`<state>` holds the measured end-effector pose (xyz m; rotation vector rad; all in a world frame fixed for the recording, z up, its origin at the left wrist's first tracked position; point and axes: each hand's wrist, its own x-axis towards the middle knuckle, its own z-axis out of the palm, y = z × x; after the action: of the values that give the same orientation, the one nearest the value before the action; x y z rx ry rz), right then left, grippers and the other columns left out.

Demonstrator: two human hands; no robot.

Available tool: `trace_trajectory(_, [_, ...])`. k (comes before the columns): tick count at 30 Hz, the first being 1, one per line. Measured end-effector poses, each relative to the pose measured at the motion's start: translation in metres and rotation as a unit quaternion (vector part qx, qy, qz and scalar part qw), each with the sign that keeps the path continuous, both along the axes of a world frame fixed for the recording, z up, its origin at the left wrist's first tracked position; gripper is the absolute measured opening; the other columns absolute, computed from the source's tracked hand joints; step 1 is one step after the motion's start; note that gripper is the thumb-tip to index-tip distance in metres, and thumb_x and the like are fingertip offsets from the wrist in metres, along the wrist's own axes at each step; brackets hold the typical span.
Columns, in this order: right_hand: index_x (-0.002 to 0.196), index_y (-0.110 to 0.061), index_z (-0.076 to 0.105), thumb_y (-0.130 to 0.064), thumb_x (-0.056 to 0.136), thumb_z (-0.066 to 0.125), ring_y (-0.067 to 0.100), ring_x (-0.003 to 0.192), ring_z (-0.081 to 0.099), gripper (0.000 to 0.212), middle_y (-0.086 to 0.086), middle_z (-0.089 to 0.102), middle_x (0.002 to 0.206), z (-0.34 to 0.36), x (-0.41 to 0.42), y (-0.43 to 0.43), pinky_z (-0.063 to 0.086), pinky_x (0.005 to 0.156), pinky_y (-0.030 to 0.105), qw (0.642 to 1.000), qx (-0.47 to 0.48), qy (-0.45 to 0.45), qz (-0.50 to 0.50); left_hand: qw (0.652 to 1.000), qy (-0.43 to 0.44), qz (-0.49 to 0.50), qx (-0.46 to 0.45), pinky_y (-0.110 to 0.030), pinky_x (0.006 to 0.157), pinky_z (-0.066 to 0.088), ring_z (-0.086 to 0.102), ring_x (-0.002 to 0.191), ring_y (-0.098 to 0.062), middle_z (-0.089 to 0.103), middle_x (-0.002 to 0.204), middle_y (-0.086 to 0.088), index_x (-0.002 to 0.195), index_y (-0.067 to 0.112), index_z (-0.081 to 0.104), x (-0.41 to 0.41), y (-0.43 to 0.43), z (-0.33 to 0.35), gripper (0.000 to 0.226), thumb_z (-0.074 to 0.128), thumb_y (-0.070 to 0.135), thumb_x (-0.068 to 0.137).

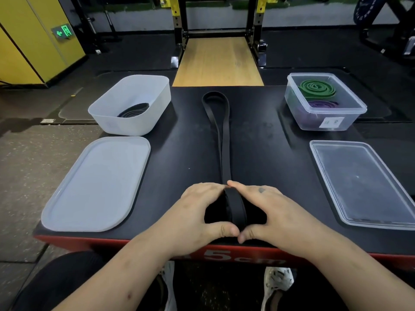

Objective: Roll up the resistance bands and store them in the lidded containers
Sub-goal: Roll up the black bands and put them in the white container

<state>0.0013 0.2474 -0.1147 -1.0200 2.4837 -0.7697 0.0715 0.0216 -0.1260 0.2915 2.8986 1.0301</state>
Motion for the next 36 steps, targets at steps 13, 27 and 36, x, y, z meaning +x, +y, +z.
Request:
trace_trajectory(13, [0.129, -0.085, 0.023, -0.075, 0.069, 0.073, -0.015, 0.141, 0.021, 0.079, -0.053, 0.032, 0.139, 0.005, -0.003, 0.005, 0.033, 0.117, 0.029, 0.999, -0.028, -0.038, 0.006, 1.000, 0.004, 0.012, 0.015, -0.019, 0.110, 0.035, 0.034, 0.137, 0.004, 0.043, 0.132, 0.039, 0.138, 0.063, 0.035, 0.005, 0.001, 0.010, 0.085, 0.085, 0.052, 0.071])
trace_trajectory(27, [0.135, -0.075, 0.036, -0.073, 0.071, 0.071, -0.007, 0.138, 0.032, 0.073, -0.039, 0.048, 0.133, 0.002, -0.004, 0.004, 0.035, 0.117, 0.032, 0.997, -0.064, -0.043, 0.009, 0.999, 0.045, 0.001, 0.005, -0.031, 0.111, 0.037, 0.041, 0.136, -0.005, 0.049, 0.129, 0.030, 0.134, 0.045, 0.049, 0.005, 0.007, 0.007, 0.076, 0.087, 0.051, 0.068])
trace_trajectory(36, [0.144, -0.057, 0.041, -0.069, 0.077, 0.075, 0.004, 0.138, 0.044, 0.077, -0.030, 0.051, 0.138, -0.001, -0.008, 0.007, 0.043, 0.112, 0.040, 0.996, -0.075, -0.036, 0.019, 0.999, 0.020, 0.043, 0.025, -0.019, 0.096, 0.038, 0.043, 0.127, -0.002, 0.054, 0.120, 0.029, 0.123, 0.048, 0.046, 0.010, 0.010, 0.014, 0.067, 0.085, 0.048, 0.069])
